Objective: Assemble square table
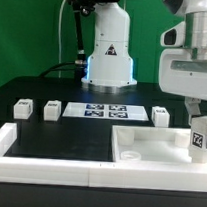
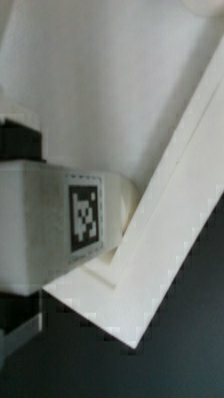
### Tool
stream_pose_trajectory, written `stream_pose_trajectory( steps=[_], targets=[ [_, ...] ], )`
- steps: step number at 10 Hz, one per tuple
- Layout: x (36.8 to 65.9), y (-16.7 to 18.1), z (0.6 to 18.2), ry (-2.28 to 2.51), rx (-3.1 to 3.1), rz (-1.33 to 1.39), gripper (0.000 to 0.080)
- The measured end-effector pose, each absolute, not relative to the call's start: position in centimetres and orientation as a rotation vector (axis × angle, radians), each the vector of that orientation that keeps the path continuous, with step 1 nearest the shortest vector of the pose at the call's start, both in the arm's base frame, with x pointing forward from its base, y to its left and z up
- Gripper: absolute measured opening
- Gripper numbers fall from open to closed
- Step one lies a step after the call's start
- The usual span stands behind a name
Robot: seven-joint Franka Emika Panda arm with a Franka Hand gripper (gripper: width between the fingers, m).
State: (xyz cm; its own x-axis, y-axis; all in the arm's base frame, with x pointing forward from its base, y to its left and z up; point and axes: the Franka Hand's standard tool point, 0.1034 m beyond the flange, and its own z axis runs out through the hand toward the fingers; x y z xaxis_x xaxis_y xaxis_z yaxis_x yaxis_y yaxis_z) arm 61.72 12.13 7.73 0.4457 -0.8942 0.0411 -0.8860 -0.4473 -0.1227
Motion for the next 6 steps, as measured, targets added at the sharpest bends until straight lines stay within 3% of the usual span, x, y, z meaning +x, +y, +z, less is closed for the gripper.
stream_pose_trajectory(
  steps=[1, 2, 3, 6],
  targets=[
    [61.69, 12.23, 7.71, 1.621, -2.587, -0.149, 0.0294],
    [61.69, 12.22, 7.71, 1.594, -2.605, -0.15, 0.049],
    [61.69, 12.24, 7.7, 1.553, -2.631, -0.152, 0.0597],
    [61.63, 12.48, 7.69, 1.267, -2.792, -0.167, 0.0647]
  ],
)
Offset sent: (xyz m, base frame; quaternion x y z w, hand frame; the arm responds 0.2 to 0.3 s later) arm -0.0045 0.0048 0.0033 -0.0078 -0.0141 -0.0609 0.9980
